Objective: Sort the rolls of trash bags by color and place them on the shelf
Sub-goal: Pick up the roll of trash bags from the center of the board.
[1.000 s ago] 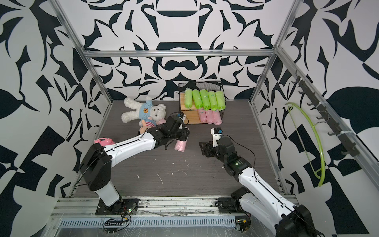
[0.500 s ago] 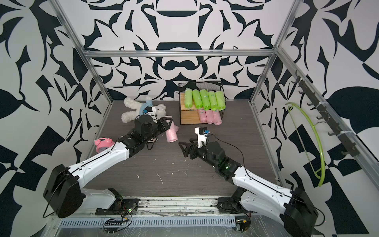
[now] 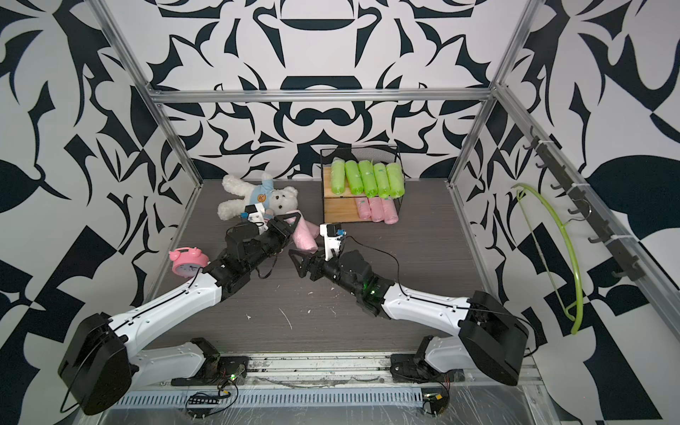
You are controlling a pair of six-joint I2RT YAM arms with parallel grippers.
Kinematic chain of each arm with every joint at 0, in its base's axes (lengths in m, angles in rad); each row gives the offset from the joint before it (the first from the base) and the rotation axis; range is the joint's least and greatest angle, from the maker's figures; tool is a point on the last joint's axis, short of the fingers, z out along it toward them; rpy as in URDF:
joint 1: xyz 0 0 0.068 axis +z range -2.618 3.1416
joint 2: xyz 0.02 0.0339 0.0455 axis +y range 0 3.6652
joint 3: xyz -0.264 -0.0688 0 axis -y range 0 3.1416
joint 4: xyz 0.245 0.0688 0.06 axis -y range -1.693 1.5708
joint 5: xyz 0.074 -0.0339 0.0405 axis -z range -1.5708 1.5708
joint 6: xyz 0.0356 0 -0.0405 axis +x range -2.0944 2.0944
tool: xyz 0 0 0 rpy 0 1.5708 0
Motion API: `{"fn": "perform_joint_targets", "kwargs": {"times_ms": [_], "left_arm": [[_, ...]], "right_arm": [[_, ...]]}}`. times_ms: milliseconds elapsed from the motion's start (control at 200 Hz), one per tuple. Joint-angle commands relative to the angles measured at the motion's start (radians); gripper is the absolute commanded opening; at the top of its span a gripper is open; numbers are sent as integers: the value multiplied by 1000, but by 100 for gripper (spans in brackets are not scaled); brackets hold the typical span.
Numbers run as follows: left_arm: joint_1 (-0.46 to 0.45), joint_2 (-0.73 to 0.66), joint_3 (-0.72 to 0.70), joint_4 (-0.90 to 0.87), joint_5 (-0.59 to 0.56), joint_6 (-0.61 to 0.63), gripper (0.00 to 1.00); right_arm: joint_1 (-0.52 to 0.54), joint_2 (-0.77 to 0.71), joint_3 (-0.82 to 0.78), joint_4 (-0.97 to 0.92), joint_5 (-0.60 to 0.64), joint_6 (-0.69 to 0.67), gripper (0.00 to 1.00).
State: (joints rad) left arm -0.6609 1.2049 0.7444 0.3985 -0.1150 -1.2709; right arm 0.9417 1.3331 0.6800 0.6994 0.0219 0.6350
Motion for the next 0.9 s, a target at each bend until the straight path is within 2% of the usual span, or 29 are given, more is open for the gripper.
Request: {"fn": "perform_joint_targets", "kwargs": {"times_ms": [0,265,440,520,740,895], "left_arm": [[1,-37,-11,82,-11,-48,27],[1,-45,-20,84,-12,-61,27],[1,-38,-25,88,-15,-63,30],[1,-38,-24,76,-15,-56,38],[1,-43,-19,5,-33,5,69],[6,-50,-9,-68,-30,79,80]], "right_arm": [[5,15,61,83,35,-5,82],[5,4,53,79,78,-33,51],[5,-20,50,53,91,-57,38],[5,-38,56,16,103,-78,35],[-6,-86,79,-114,125,-127,32],[-44,-122,75,-209,129,-118,32]]}}
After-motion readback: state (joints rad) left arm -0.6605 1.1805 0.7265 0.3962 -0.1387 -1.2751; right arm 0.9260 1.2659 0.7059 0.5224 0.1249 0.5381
